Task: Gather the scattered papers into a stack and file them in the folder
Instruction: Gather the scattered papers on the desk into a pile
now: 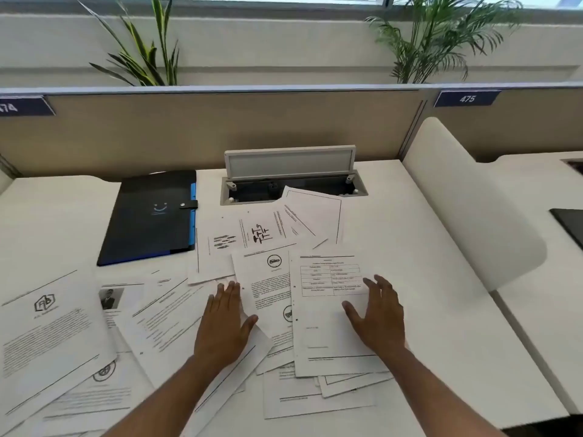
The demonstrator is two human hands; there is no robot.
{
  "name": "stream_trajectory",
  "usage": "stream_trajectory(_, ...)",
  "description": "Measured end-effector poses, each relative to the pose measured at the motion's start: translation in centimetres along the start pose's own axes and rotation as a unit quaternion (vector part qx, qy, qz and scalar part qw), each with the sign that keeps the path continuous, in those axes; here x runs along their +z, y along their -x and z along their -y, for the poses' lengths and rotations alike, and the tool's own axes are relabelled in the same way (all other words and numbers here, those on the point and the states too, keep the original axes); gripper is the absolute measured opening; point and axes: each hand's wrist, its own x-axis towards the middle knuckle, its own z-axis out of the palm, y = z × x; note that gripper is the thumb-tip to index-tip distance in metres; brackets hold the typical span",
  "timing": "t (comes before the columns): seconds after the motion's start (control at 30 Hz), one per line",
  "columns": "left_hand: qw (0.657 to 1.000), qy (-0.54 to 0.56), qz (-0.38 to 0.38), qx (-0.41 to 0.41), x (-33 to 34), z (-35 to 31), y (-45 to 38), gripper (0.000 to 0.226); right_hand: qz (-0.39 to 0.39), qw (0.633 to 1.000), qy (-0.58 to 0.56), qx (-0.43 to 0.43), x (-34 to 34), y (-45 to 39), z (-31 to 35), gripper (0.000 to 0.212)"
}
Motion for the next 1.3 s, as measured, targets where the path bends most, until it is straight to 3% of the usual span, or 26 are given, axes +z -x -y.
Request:
stream_trajectory(0.1,1.000,0.016,0.015,-0.011,0.5,-1.1,0.2,0.085,-0.007,0.997,-0.029,0.075,-0.4,-0.4,-0.9,0.072)
stream_trajectory(0.3,0.999,-0.011,0.052,-0.008,1.1,-3.3,0.5,0.090,0.066,0.984,-0.022,0.163,-0.4,-1.4,-1.4,0.090)
stream_trajectory(0.5,0.996,-0.025,0.090,0.009,1.7,-4.3,0.6,0.089,0.118,0.959,-0.163,0.198,-0.9,-3.4,-2.0,0.092)
stream_trajectory(0.57,0.996,-0.022,0.080,0.013,1.6,-4.6,0.4,0.088,0.137,0.946,-0.204,0.209,-1.4,-4.0,-2.3,0.083)
stream_trajectory(0.63,0.996,-0.016,0.083,0.012,1.6,-4.9,0.3,0.087,0.162,0.927,-0.259,0.218,-1.8,-4.4,-2.9,0.060)
stream_trajectory(0.7,0.995,-0.013,0.101,0.013,1.5,-5.1,0.1,0.087,0.196,0.895,-0.333,0.222,-1.9,-4.7,-3.6,0.037)
stream_trajectory(0.77,0.993,-0.009,0.113,0.022,1.6,-5.6,-0.1,0.087,0.224,0.861,-0.399,0.222,-2.3,-4.8,-4.3,0.029)
stream_trajectory(0.9,0.996,-0.005,0.089,0.024,1.6,-5.9,-0.4,0.090,0.226,0.826,-0.470,0.213,-2.9,-4.8,-5.2,0.026)
stream_trajectory(1.13,0.994,-0.008,0.108,-0.028,1.6,-6.0,-0.7,0.093,0.213,0.814,-0.501,0.202,-3.8,-4.6,-7.0,0.039)
stream_trajectory(1.3,0.996,0.023,0.088,-0.006,0.5,-7.2,-1.7,0.082,0.196,0.775,-0.562,0.211,-5.6,-5.9,-7.1,0.040)
